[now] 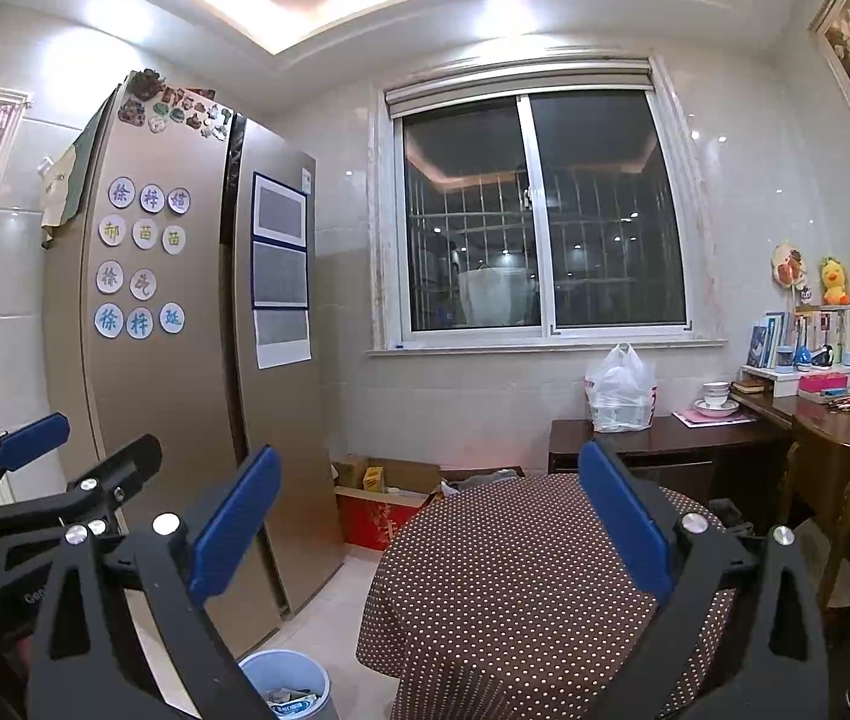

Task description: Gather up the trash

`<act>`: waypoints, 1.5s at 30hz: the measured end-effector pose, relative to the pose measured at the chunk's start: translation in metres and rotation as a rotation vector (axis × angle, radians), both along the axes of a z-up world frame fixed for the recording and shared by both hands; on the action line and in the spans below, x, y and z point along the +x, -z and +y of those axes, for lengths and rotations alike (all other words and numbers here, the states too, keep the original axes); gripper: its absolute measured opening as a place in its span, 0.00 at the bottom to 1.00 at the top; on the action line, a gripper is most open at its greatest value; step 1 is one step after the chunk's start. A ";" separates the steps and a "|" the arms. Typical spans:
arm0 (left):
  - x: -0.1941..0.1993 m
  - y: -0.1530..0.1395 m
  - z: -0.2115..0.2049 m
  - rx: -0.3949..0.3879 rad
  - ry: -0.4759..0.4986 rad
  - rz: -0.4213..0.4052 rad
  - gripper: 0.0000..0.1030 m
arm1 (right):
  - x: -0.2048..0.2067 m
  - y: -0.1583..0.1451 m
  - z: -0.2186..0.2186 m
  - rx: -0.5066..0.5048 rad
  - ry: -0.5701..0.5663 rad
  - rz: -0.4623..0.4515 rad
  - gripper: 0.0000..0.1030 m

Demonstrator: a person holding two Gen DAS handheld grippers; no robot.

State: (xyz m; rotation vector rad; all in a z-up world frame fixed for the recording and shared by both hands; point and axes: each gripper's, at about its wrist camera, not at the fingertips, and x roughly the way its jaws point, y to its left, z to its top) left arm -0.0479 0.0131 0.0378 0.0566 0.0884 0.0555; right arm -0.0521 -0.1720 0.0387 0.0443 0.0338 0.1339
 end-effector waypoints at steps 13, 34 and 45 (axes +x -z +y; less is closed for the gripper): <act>-0.002 0.000 0.000 -0.005 -0.008 0.003 0.84 | 0.002 0.001 0.002 0.006 -0.012 0.005 0.95; -0.002 -0.001 -0.003 -0.001 -0.011 0.003 0.84 | 0.000 0.001 0.006 0.008 -0.025 0.007 0.95; -0.002 -0.001 -0.001 0.001 -0.010 0.003 0.84 | 0.001 0.000 0.008 0.009 -0.029 0.010 0.95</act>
